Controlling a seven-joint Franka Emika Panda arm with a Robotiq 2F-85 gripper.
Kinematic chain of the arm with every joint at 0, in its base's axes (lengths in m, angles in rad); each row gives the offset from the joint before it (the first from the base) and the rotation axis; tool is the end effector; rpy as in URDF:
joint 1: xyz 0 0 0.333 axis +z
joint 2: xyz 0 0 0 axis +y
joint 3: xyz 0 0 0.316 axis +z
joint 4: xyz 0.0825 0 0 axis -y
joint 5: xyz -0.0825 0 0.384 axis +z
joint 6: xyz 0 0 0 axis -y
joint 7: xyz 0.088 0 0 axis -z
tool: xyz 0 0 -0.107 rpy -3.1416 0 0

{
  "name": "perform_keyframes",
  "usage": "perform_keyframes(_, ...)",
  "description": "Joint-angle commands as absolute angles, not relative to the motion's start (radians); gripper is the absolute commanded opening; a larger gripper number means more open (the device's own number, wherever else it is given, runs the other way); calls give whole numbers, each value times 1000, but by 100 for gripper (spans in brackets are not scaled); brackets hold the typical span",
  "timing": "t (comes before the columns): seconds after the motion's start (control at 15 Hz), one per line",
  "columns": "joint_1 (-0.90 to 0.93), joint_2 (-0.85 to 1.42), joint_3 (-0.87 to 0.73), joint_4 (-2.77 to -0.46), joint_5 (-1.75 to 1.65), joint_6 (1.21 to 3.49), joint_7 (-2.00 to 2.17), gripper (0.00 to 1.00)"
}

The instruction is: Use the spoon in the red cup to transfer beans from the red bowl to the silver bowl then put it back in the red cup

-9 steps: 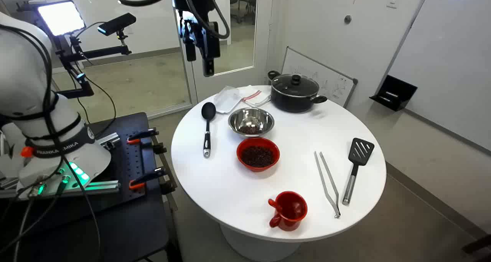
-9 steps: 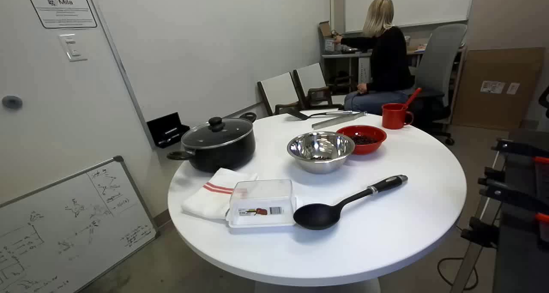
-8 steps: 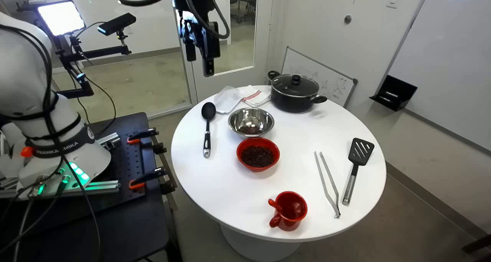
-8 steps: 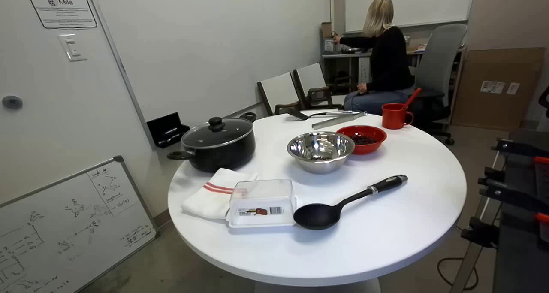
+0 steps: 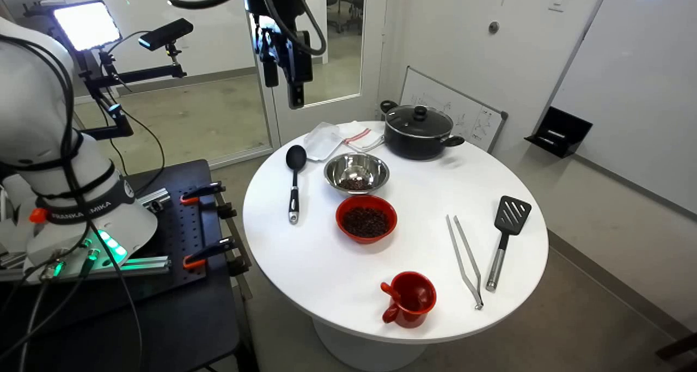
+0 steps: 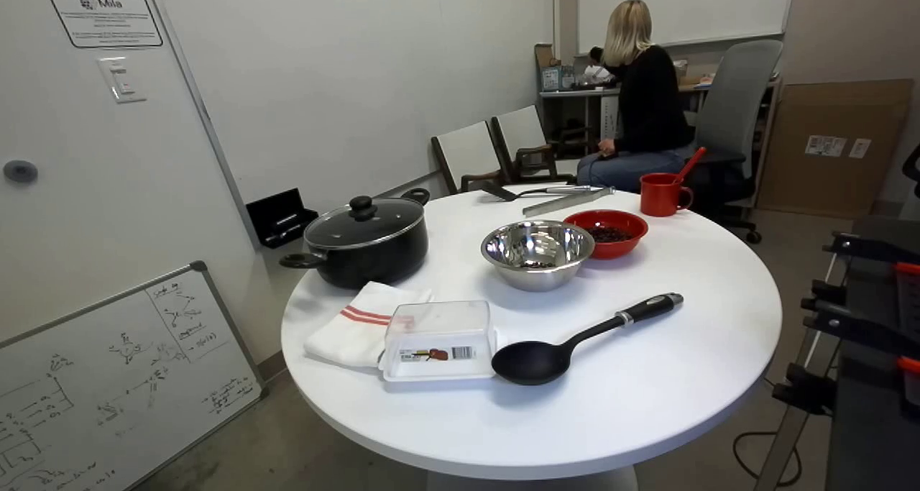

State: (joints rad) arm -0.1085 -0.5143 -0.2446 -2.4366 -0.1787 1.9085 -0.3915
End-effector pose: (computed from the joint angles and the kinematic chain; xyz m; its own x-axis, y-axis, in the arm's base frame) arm 0.3642 -0.1537 0.4792 0.9906 0.1307 -0.0407 0.1321 -0.9906 0.0348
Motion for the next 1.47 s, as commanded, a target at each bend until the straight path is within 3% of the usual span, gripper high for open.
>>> perform_keyframes(0.0, -114, -513, -240, -2435, -176, 1907, -394, 100)
perform_keyframes(0.33, -103, -365, -233, -2321, -180, 1936, -381, 100)
perform_keyframes(0.73, -131, -87, -258, -1962, -57, 2019, -313, 100)
perform_keyframes(1.4, -337, 289, -280, -1447, 272, 1625, -224, 100)
